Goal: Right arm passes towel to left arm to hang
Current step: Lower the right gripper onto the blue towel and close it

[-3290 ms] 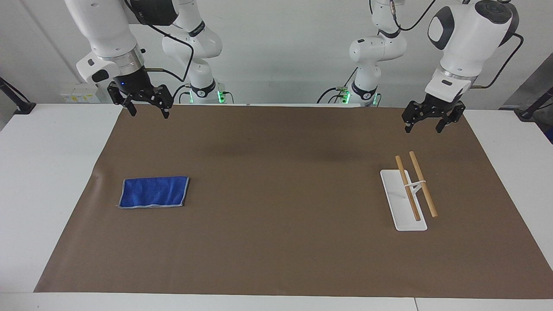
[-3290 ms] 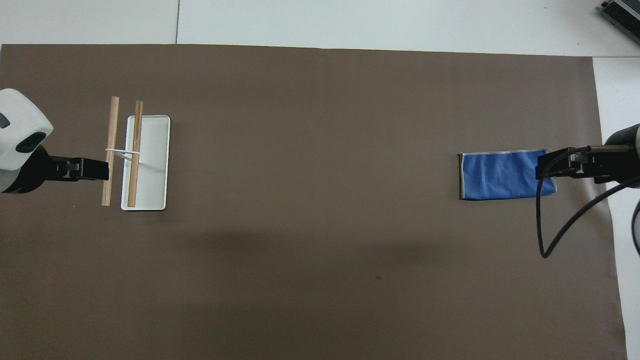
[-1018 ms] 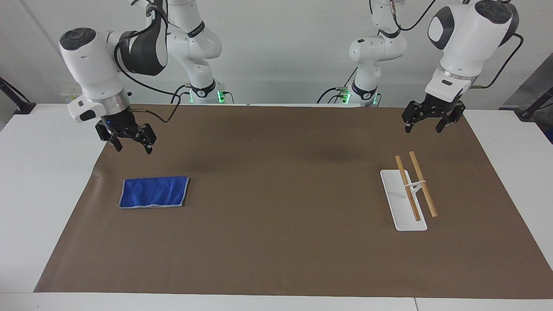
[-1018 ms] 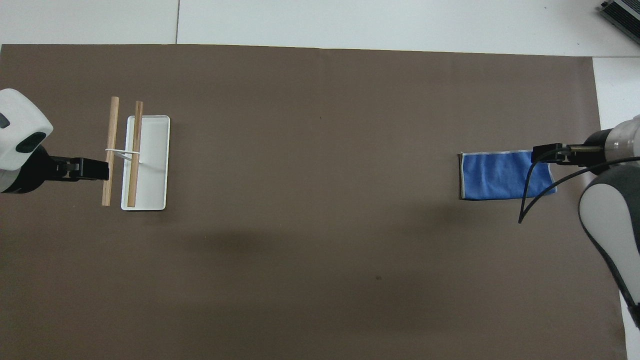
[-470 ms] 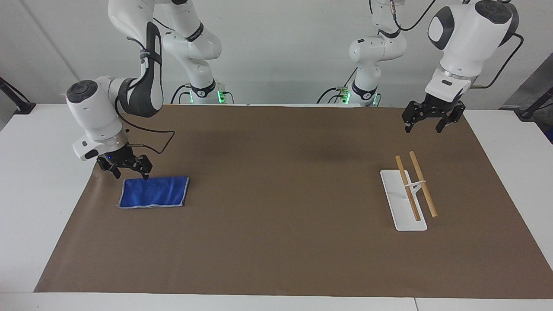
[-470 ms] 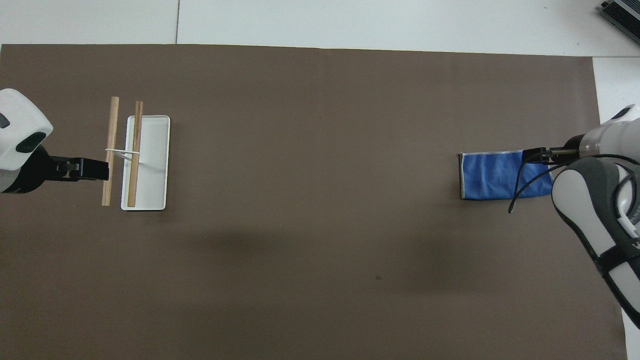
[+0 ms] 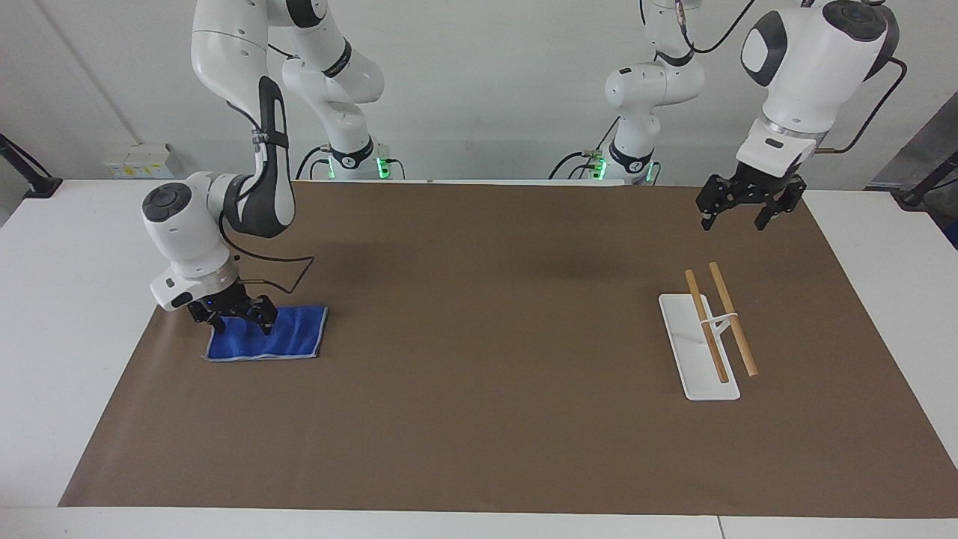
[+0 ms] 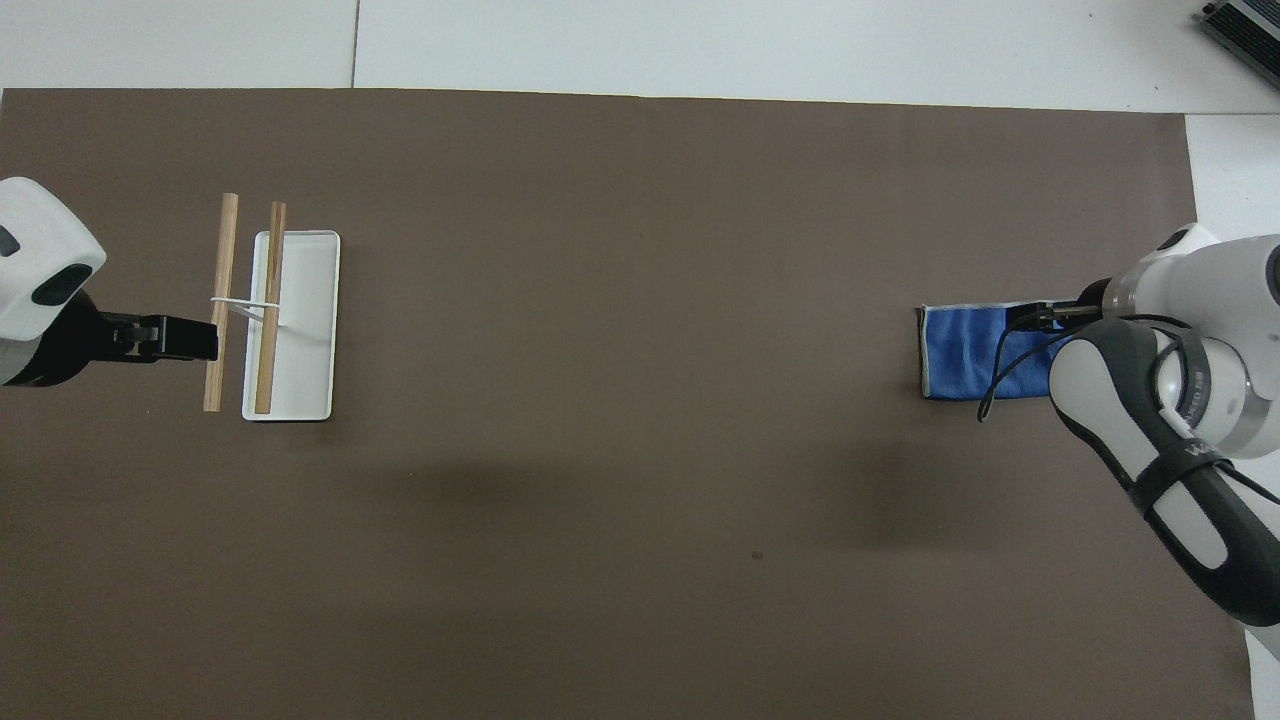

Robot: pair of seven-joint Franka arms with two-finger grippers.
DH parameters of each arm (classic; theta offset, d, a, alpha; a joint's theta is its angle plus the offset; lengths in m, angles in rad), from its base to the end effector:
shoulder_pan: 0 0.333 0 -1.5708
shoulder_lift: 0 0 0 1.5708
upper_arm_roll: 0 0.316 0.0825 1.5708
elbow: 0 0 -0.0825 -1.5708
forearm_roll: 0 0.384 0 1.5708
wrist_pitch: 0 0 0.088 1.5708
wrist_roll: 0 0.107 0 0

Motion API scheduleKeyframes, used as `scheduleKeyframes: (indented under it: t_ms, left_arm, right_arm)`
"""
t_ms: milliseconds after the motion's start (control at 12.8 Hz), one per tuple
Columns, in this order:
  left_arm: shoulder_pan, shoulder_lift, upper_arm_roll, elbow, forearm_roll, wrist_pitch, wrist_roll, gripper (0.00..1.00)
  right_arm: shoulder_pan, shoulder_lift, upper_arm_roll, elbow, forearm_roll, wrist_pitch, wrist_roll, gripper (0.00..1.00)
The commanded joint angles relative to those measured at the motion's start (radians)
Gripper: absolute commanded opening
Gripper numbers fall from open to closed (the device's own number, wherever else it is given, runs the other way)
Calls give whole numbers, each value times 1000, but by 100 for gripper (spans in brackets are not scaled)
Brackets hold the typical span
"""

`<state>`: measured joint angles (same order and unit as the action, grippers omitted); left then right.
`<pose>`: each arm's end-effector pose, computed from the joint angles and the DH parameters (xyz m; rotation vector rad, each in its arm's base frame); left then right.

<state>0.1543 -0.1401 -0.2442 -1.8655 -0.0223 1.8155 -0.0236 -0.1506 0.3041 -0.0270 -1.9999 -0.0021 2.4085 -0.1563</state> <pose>0.5251 -0.0563 0.5788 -3.1301 0.0955 -0.1357 0.6030 -0.1076 0.3169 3.1107 -0.0282 0.1581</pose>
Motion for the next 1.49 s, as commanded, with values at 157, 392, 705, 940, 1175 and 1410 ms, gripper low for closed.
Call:
scheduleKeyframes:
  t_ms: [157, 392, 705, 940, 1175, 1410]
  left_arm:
    - [10, -21, -4, -24, -10, 4, -1, 100]
    - [10, -21, -4, -24, -10, 4, -1, 100]
    - [10, -21, -4, -24, -10, 4, -1, 100]
    - [10, -21, -4, -24, -10, 4, -1, 100]
    - [10, -21, -4, -24, -10, 4, -1, 100]
    - [10, -21, -4, -24, -10, 4, -1, 100]
  right_arm:
    - [-11, 53, 4, -10, 28, 37, -81, 100]
    - [-20, 66, 5, -19, 28, 40, -94, 100]
    - [-18, 64, 7, -23, 28, 38, -94, 100]
    - [-17, 64, 9, -23, 30, 38, -94, 100]
    - [-17, 64, 10, -23, 30, 38, -95, 49]
    - [-15, 60, 15, -22, 30, 38, -92, 0]
